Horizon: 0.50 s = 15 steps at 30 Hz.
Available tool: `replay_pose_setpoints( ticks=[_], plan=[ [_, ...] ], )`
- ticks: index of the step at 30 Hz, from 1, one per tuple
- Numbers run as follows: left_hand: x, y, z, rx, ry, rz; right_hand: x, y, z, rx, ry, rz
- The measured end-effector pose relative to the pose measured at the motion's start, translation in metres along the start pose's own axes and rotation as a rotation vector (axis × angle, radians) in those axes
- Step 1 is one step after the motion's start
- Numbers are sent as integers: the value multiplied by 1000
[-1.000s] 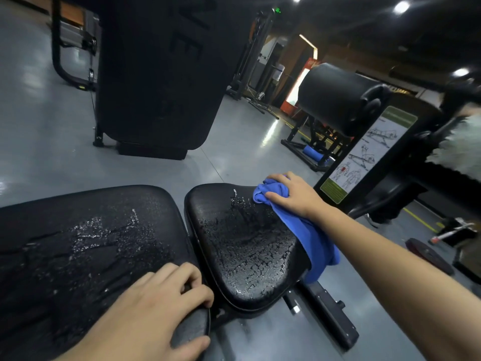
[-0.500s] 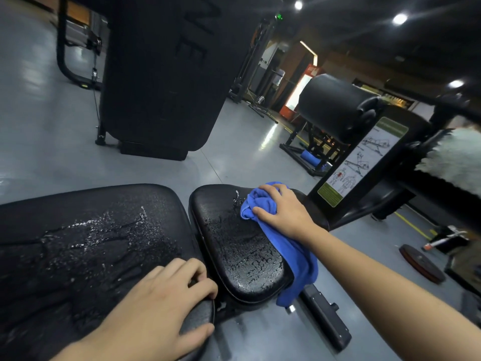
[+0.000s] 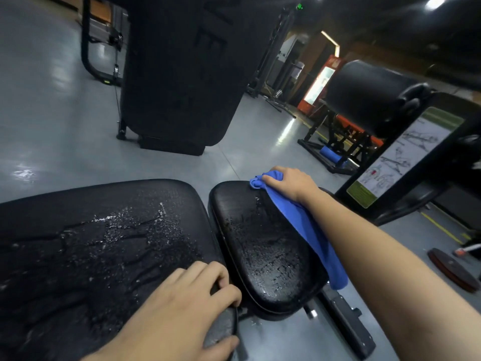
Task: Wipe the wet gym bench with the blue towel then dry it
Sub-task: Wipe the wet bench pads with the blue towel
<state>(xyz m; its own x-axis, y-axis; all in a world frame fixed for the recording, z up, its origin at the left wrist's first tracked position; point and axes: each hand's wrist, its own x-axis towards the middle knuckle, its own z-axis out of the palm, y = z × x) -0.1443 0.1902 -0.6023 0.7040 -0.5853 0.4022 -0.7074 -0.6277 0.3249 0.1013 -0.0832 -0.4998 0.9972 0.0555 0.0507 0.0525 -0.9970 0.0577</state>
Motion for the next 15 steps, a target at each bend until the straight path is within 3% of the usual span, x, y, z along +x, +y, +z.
replay_pose_setpoints(
  ticks=[6,15],
  plan=[
    [-2,1,-3,-5,13,-9,-8,-4,1,1,26,-19],
    [-7,7,-8,-4,-10,-35,-86,-25,6,71,130,-216]
  ],
)
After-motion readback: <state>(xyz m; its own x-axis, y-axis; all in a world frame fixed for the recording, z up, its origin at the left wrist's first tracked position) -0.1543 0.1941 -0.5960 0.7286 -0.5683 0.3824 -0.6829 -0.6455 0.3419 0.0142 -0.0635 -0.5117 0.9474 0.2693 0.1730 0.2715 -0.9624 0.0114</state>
